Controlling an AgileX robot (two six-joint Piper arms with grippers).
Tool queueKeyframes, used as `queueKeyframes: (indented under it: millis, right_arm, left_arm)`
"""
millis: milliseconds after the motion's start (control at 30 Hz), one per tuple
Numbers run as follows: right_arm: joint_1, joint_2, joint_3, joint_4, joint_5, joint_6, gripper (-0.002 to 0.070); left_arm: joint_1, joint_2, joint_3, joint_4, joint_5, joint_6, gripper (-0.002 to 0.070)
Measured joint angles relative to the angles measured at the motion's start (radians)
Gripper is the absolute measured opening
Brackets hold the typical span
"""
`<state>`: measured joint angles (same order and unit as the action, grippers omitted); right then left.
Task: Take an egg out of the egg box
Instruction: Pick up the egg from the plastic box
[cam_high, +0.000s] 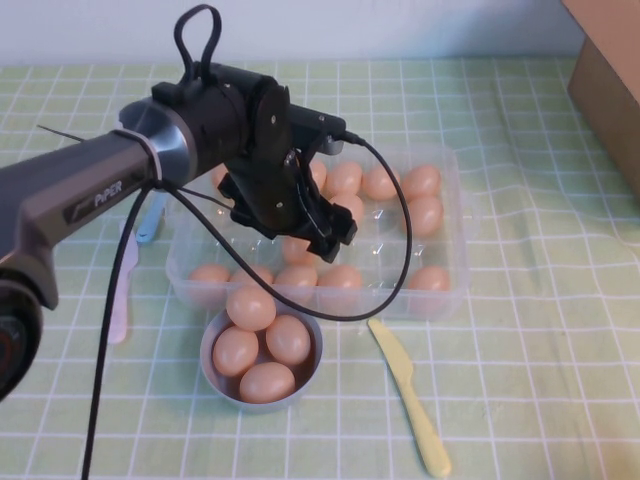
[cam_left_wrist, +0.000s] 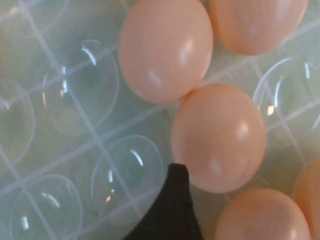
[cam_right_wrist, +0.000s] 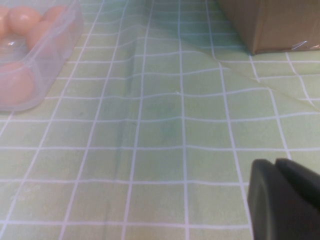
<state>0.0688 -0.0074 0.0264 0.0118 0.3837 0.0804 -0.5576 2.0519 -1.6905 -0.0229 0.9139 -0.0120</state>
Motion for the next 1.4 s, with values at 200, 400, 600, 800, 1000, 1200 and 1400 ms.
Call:
queueKeyframes:
  millis: [200,400,600,800,1000,1200,1400]
  right_arm:
    - [0.0,0.0,0.0,0.0,0.0,0.0,-0.0017]
    - [0.0,0.0,0.0,0.0,0.0,0.0,-0.0017]
    - [0.0,0.0,0.0,0.0,0.0,0.0,-0.0017]
    - [0.0,0.0,0.0,0.0,0.0,0.0,-0.0017]
    - [0.0,0.0,0.0,0.0,0.0,0.0,-0.0017]
    - [0.0,0.0,0.0,0.0,0.0,0.0,-0.0017]
    - [0.0,0.0,0.0,0.0,0.0,0.0,-0.0017]
  left_arm:
    - [0.0,0.032,0.0,0.008,-0.037,0.0,0.0585]
    - [0.0,0.034,0.0,0.015,-0.057,0.0,0.0471]
    - [0.0,0.034,0.0,0.041,-0.064,0.002,0.0378]
    - [0.0,0.034,0.0,0.045,-0.064,0.002,0.0369]
    - [0.0,0.034,0.0,0.045,-0.064,0.002,0.0378]
    - [0.0,0.051,0.0,0.049,-0.073,0.002,0.0445]
    - [0.0,0.064,0.0,0.053,-0.109,0.002,0.0452]
